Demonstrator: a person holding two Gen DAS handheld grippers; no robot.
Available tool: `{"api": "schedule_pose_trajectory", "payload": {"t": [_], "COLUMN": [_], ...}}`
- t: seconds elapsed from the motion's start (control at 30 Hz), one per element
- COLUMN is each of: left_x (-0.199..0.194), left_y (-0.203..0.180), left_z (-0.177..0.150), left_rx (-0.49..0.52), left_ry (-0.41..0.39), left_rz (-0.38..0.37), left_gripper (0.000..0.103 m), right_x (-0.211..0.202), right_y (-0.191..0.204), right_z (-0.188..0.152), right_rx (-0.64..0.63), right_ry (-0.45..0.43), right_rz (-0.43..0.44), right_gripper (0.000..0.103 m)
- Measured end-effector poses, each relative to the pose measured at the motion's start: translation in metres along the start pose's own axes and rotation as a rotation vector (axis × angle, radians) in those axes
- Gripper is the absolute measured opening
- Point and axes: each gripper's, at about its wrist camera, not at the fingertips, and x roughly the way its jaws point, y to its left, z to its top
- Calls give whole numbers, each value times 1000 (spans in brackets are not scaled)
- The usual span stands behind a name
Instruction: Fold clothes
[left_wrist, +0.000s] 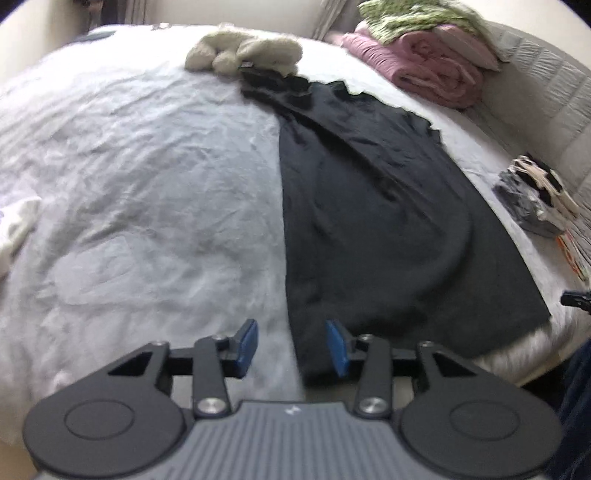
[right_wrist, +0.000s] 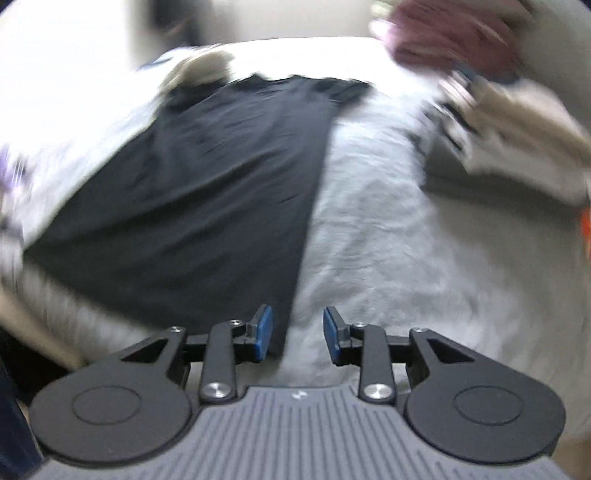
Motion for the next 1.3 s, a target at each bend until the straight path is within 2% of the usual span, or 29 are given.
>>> {"api": "schedule_pose_trajectory", "payload": {"t": [0.1, 0.17, 0.2, 0.33, 0.43, 0.53, 0.77, 0.9, 1.0, 1.03, 1.07, 1.17, 1.23, 1.3], "left_x": [23, 30, 30, 27, 20, 26, 27, 28, 30, 31, 30, 30, 29, 25], "left_y": [-9, -15, -17, -19, -13, -7, -9, -9, -6, -6, -6, -4, -1, 1], "left_z": [1, 0, -1, -1, 2, 2, 1, -1, -2, -2, -2, -2, -2, -1], "left_rx": [41, 66, 69, 70, 46, 23, 15, 19, 5, 4, 5, -14, -37, -67], "left_ry": [34, 38, 34, 16, -9, 2, -11, -10, -9, -11, -13, -17, -18, -18], "left_rz": [38, 69, 77, 102, 100, 100, 119, 122, 115, 113, 112, 99, 87, 74], "left_gripper": [30, 16, 2, 1, 1, 1, 1, 1, 1, 1, 1, 1, 1, 1], "right_x": [6, 8, 9, 13, 16, 20, 26, 20, 19, 22, 25, 33, 37, 37], "right_y": [-21, -32, -37, -50, -51, -49, -7, -37, -65, -67, -64, -55, -49, -46], "right_z": [0, -3, -5, -12, -17, -17, -17, -26, -35, -36, -36, -36, -35, -31], "right_rx": [182, 252, 282, 383, 420, 431, 233, 400, 559, 564, 543, 496, 474, 447], "right_ry": [13, 29, 37, 58, 65, 66, 58, -2, -16, -3, 1, 21, 34, 38], "right_rz": [15, 22, 27, 104, 169, 195, 175, 315, 317, 300, 291, 289, 296, 271], "right_gripper": [33, 33, 33, 33, 33, 33, 33, 33, 33, 25, 23, 27, 3, 3]}}
